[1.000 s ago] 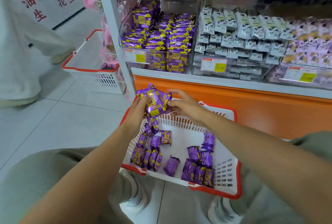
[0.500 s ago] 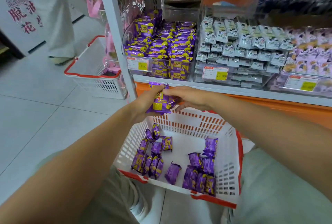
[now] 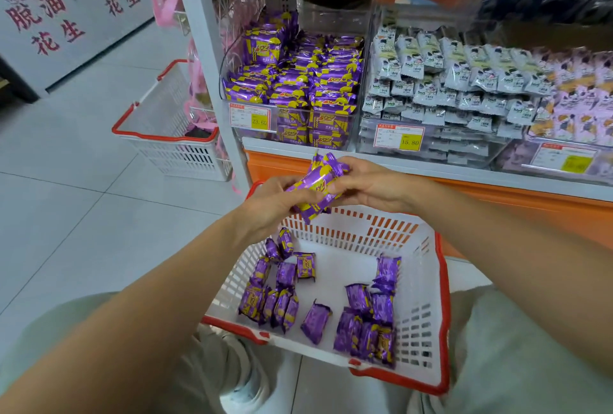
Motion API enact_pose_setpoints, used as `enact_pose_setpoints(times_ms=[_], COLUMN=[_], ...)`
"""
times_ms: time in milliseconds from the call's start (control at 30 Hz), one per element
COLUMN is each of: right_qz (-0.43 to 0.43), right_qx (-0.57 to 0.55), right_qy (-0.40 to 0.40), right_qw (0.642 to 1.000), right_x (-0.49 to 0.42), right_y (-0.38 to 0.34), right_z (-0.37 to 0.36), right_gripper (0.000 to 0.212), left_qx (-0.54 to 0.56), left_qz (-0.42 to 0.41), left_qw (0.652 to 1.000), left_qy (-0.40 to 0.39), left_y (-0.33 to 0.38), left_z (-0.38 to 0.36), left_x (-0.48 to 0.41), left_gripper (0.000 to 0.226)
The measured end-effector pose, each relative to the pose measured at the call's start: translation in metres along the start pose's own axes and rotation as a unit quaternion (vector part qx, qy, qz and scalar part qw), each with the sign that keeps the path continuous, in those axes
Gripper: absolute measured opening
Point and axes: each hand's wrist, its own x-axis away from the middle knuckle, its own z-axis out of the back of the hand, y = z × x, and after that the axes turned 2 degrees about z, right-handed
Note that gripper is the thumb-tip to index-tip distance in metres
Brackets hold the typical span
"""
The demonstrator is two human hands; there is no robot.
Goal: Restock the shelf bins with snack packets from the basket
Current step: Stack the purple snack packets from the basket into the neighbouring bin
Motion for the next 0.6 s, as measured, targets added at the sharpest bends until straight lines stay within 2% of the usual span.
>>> enact_pose_setpoints(times_ms=[67, 167, 333, 500, 600], right_qz=[-0.003, 0.009, 0.077, 0.094, 0.08], right_qx=[0.05, 0.086, 0.091, 0.111, 0.104], right_qy=[-0.002, 0.016, 0.061, 0.069, 0.063], right_qw=[0.999, 0.996, 0.991, 0.987, 0.989], right_x=[0.006, 0.015, 0.022, 0.023, 0.021], right_y=[0.004, 0.007, 0.005, 0.007, 0.007], right_z=[0.002, 0.002, -0.009, -0.022, -0.027], right_gripper=[0.042, 0.049, 0.066, 0.057, 0.055], left_qx=[-0.036, -0.057, 0.057, 0.113, 0.086], left_qz=[-0.003, -0.031, -0.101, -0.123, -0.098], left_qw=[0.999, 0.996, 0.989, 0.984, 0.988], left_qy=[0.039, 0.064, 0.096, 0.063, 0.08], left_y=[-0.004, -0.009, -0.01, -0.013, -0.01], left_z=[0.001, -0.002, -0.017, -0.031, -0.029], left_x=[-0.001, -0.001, 0.01, 0.019, 0.019], left_gripper=[0.07, 0.061, 0.065, 0.08, 0.085])
